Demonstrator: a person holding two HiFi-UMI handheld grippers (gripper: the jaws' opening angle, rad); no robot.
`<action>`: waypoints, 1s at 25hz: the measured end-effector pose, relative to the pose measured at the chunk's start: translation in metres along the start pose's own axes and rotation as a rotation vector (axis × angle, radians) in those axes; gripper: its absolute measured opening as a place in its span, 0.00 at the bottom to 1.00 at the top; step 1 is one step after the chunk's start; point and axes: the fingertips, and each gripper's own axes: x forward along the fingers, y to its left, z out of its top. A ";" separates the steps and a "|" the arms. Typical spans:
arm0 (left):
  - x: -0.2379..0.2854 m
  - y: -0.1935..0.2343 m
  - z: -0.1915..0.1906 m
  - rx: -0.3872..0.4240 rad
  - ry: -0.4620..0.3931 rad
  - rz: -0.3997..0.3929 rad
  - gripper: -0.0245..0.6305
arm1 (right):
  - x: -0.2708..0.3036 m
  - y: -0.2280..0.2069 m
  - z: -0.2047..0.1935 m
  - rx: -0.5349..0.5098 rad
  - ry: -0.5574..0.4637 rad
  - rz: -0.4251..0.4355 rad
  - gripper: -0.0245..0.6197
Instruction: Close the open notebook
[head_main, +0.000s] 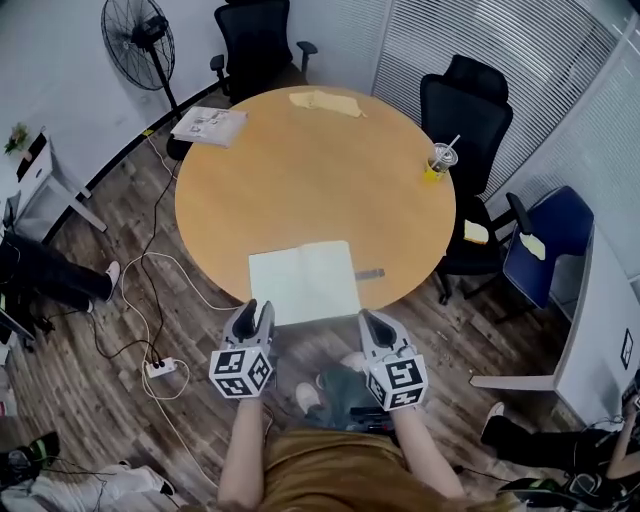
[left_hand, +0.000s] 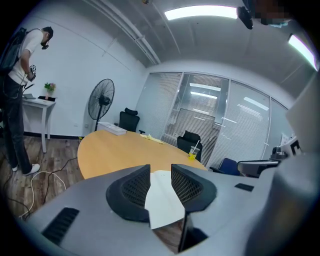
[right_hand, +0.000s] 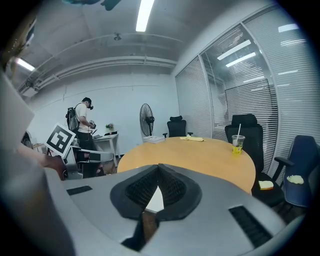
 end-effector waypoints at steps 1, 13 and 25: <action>0.002 0.000 -0.003 -0.002 0.005 0.002 0.26 | 0.001 -0.002 -0.001 0.001 0.003 0.000 0.05; 0.005 0.020 -0.045 -0.071 0.083 0.050 0.26 | 0.009 -0.001 -0.034 -0.002 0.104 0.027 0.05; 0.012 0.057 -0.092 -0.130 0.174 0.119 0.26 | 0.017 -0.013 -0.070 0.004 0.203 0.017 0.05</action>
